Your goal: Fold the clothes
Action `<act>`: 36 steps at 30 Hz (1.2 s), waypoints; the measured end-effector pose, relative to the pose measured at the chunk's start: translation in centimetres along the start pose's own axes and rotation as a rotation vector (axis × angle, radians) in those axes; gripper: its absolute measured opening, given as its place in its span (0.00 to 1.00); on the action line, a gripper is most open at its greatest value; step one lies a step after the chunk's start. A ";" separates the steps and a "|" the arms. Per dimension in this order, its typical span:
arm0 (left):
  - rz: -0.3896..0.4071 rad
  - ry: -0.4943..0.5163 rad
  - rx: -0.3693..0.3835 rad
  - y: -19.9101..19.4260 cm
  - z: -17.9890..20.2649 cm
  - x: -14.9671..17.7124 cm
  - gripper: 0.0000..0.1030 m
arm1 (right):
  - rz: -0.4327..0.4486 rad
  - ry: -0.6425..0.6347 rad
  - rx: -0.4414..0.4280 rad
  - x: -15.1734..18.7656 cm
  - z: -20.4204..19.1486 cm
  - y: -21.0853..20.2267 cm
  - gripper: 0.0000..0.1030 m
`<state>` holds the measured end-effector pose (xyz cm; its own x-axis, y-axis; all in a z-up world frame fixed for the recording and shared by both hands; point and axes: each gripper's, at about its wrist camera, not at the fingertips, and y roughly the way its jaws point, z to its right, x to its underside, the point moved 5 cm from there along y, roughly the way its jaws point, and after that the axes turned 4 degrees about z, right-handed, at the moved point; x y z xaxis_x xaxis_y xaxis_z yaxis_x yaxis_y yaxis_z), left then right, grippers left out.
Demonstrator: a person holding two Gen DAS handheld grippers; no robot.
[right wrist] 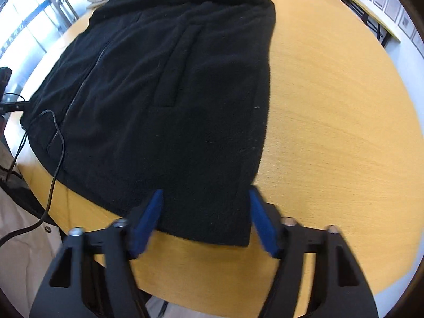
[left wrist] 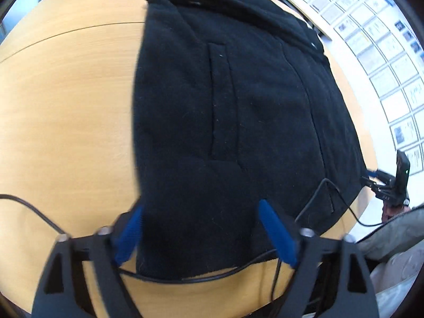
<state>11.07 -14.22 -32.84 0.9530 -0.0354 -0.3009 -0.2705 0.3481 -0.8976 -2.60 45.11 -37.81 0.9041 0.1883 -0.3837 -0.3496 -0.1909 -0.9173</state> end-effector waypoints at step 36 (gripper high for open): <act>0.297 -0.524 0.414 -5.6 -6.1 -34.1 0.07 | 0.576 0.204 -0.492 -40.7 5.8 -2.2 0.12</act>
<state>-20.76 -20.63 -19.54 0.8157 0.5326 -0.2257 -0.5528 0.6030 -0.5752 -40.10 43.46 -20.77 0.6576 -0.2417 -0.7135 -0.6709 -0.6188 -0.4087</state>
